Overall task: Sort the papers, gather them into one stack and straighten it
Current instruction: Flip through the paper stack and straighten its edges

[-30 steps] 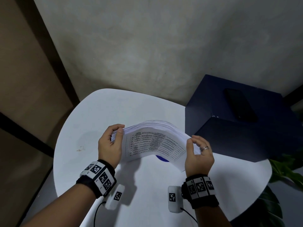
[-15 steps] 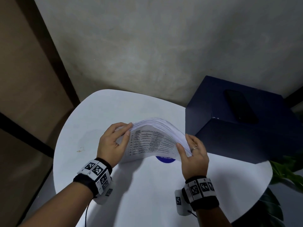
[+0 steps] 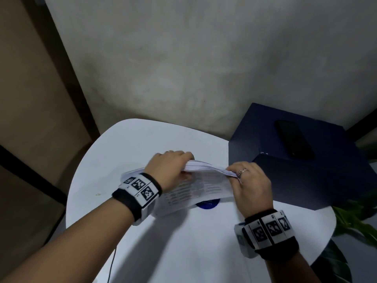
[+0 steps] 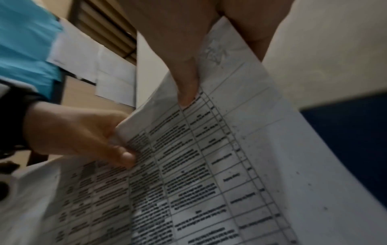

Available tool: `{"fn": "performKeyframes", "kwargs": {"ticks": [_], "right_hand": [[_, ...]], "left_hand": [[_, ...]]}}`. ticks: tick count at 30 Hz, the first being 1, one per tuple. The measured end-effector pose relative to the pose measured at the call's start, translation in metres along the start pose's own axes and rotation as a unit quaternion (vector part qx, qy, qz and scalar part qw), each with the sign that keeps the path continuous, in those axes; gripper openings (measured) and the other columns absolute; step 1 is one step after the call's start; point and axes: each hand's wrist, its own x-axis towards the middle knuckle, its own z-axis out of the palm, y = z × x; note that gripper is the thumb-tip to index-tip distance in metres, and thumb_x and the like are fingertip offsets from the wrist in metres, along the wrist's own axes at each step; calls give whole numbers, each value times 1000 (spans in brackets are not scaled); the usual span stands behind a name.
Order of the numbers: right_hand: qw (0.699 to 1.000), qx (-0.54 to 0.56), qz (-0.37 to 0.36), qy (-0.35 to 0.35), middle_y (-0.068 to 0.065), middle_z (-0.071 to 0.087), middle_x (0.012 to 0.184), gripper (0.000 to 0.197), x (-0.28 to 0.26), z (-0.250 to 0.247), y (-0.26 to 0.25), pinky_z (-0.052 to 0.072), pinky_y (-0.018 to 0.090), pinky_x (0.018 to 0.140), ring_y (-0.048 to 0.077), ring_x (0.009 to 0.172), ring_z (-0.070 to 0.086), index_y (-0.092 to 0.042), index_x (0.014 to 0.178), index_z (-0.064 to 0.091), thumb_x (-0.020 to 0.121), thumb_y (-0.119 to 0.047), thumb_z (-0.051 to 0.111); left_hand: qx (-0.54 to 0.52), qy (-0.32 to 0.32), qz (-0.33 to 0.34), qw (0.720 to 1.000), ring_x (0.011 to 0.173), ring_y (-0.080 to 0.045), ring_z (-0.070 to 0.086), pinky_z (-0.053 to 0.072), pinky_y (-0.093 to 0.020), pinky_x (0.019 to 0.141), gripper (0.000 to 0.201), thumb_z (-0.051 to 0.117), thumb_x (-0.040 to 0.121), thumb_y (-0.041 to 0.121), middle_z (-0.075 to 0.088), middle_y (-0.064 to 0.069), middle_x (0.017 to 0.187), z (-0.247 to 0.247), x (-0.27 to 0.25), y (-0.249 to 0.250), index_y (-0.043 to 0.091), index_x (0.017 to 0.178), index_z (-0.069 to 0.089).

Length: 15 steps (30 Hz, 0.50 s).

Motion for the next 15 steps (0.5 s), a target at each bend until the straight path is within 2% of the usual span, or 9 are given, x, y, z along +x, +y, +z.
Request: {"fn": "performKeyframes", "kwargs": {"ticks": [2,4,6,8,9,10,11,13,15], "right_hand": [[998,17,-39,56,-2,68,101,24,11,-14,-7,45,24,86,14,95,52,-16,98,71,77,-5,71],[989,47,41,134,5,53,133,56,14,-20,-9,42,41,103,20,122,46,-14,129,57,76,-12,75],[963,107,178,172,5,24,155,100,10,-16,-3,28,45,117,22,143,25,-14,150,25,69,-21,84],[904,278,299,124,2,20,158,120,8,-2,1,25,43,119,17,146,24,-23,154,8,65,-13,88],[857,386,328,95,3,31,155,116,8,6,2,32,41,116,16,142,35,-23,153,12,66,-4,86],[818,460,338,71,6,48,145,100,9,10,0,41,42,110,16,131,51,-18,149,26,68,2,83],[806,483,335,64,5,65,127,76,11,12,0,50,41,101,15,115,64,-14,136,46,71,4,81],[833,453,307,83,-7,77,93,35,13,11,-3,59,29,80,5,88,72,-15,102,68,73,2,80],[836,455,289,105,-16,76,80,26,9,12,-6,56,17,67,0,78,72,-19,88,71,73,1,81]], "left_hand": [[-49,32,-2,998,85,-29,62,42,-35,61,17,54,92,44,66,3,88,-2,4,7,27,95,52],[-164,85,-26,983,75,-29,62,44,-35,58,21,58,88,43,64,4,74,-3,1,-4,24,84,50],[-345,112,-51,931,75,-23,68,52,-36,64,19,67,83,40,71,3,75,-5,-4,-17,21,84,61],[-481,120,-83,864,72,-6,69,54,-25,67,12,78,80,17,75,9,76,-7,-7,-23,22,86,69],[-523,125,-90,838,70,-1,69,53,-20,68,19,78,78,6,75,13,74,-8,-8,-23,21,86,70],[-545,133,-95,823,71,-1,70,54,-19,70,24,78,77,0,76,14,74,-8,-8,-22,21,87,70],[-558,147,-101,810,72,-2,71,55,-20,72,26,77,77,-1,76,14,76,-7,-9,-21,21,88,70],[-568,187,-119,793,75,-1,70,56,-19,73,25,76,79,1,76,15,78,-1,-12,-16,22,90,69],[-549,214,-136,797,79,4,69,54,-14,73,22,74,84,8,75,16,82,14,-19,-15,25,96,67]]}}
